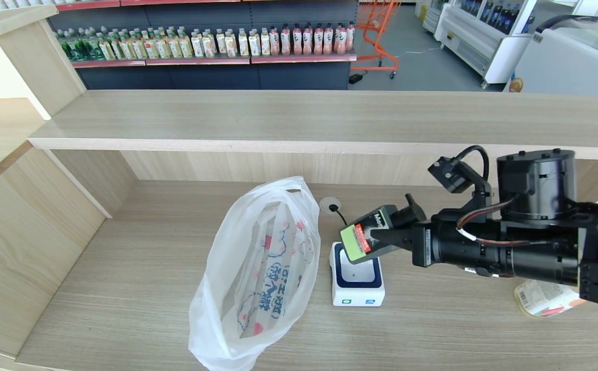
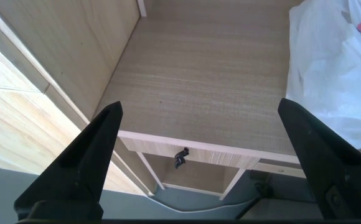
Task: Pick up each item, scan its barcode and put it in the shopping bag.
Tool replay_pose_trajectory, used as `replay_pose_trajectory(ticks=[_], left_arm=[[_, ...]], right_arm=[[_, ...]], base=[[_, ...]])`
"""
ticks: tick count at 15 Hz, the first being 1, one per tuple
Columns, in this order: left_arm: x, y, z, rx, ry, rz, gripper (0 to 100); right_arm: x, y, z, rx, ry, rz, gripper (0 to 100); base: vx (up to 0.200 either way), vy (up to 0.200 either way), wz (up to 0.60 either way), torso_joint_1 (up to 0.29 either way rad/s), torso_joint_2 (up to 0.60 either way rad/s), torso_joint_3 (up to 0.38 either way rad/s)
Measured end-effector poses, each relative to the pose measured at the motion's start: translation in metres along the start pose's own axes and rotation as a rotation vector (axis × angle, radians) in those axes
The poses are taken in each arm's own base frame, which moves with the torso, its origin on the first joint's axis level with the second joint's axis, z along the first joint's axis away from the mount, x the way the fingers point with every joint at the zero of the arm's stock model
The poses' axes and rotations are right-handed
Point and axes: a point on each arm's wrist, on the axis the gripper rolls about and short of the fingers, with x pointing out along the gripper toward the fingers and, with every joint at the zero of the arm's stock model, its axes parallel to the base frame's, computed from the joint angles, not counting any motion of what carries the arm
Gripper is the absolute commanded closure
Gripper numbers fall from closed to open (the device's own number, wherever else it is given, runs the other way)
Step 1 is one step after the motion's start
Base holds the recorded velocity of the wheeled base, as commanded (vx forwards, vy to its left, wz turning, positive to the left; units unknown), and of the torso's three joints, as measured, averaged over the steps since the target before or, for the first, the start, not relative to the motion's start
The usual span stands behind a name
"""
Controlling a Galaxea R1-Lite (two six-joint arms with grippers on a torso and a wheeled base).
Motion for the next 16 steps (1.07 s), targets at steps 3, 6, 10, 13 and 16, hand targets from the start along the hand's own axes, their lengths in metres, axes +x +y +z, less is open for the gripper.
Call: replay_pose_trajectory(ticks=[3, 6, 10, 13, 16], left_arm=[[0.0, 0.0, 0.0, 0.0, 0.0, 0.0, 0], [0.0, 0.0, 0.0, 0.0, 0.0, 0.0, 0], [0.0, 0.0, 0.0, 0.0, 0.0, 0.0, 0], [0.0, 0.0, 0.0, 0.001, 0.0, 0.0, 0], [0.0, 0.0, 0.0, 0.001, 0.0, 0.0, 0]], right_arm=[[-0.035, -0.004, -0.013, -0.202, -0.01, -0.039, 100], [-0.057, -0.003, -0.026, -0.205, -0.011, -0.048, 100], [-0.07, 0.001, -0.029, -0.195, -0.036, -0.045, 100], [-0.077, 0.003, -0.029, -0.173, -0.056, -0.041, 100], [-0.082, 0.005, -0.03, -0.169, -0.065, -0.039, 100]], base=[[0.0, 0.0, 0.0, 0.0, 0.0, 0.0], [0.0, 0.0, 0.0, 0.0, 0.0, 0.0], [0.0, 0.0, 0.0, 0.0, 0.0, 0.0], [-0.133, 0.0, 0.0, 0.002, 0.0, 0.002], [-0.2, 0.0, 0.0, 0.002, 0.0, 0.004]])
